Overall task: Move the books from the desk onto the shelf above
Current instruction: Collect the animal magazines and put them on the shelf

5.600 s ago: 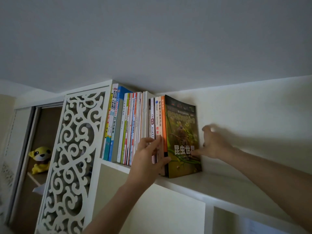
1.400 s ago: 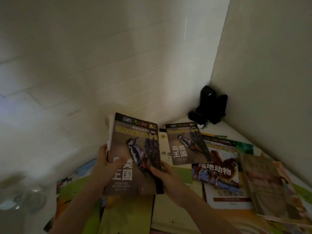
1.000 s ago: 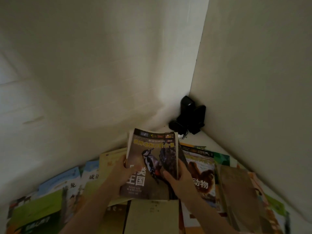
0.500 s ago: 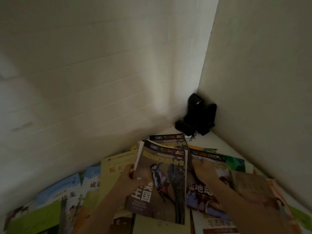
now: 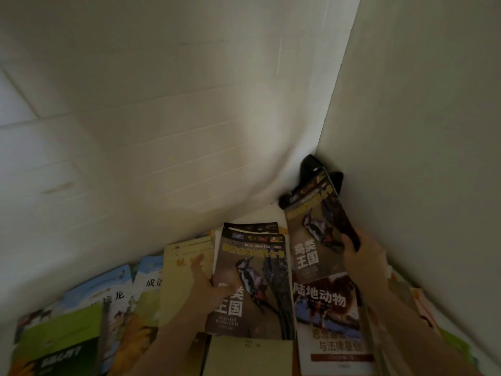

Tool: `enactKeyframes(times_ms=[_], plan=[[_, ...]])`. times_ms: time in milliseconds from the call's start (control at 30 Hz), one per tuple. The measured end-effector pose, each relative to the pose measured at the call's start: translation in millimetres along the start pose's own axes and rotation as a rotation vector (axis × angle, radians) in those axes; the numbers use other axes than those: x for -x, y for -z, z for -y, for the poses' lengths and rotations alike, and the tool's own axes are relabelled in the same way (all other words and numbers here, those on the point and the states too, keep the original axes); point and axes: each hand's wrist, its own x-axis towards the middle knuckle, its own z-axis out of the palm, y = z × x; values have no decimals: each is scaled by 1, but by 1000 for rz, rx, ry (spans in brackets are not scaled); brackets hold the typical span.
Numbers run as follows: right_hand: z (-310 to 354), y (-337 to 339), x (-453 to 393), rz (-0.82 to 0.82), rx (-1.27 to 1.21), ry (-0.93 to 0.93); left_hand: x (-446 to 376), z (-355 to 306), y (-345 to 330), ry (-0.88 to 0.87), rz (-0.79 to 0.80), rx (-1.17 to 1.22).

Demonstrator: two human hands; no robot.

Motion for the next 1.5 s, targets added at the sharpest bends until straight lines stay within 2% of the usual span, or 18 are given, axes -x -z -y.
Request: enactKeyframes(times_ms=[67, 133, 233, 300, 400, 500, 667, 767, 900, 967, 1067, 1167, 1267, 1433, 1500], plan=[[8, 14, 5, 32, -106, -66, 9, 3, -2, 62, -34, 102], [17, 8, 22, 139, -185, -110, 17, 1, -2, 158, -38, 193], [20, -34, 73, 398, -214, -144, 22, -9, -3, 174, -33, 370], [14, -64, 101, 473, -136, -207, 20, -12, -3, 182, 36, 434], [4, -83, 116, 562, -72, -377, 12, -13, -4, 187, 95, 308], [-4, -85, 113, 664, -289, -374, 2, -10, -10, 192, 36, 186], [-21, -70, 102, 809, -460, -367, 7, -3, -13, 130, -12, 106], [-23, -64, 94, 814, -626, -397, 23, 4, -6, 44, -1, 197], [-2, -60, 85, 815, -684, -315, 44, -3, 2, -96, 92, 313], [8, -55, 78, 803, -698, -218, 50, -15, 8, -196, 128, 301], [25, -50, 71, 680, -724, -22, 48, -31, 17, -336, 138, 243], [34, -58, 76, 605, -725, 91, 38, -35, 24, -417, 160, 137], [23, -75, 89, 618, -702, 84, 29, -18, 23, -402, 178, 111], [8, -89, 98, 593, -722, 36, 23, -4, 12, -405, 177, 219], [6, -91, 101, 546, -739, 18, 23, -3, 12, -465, 162, 206]])
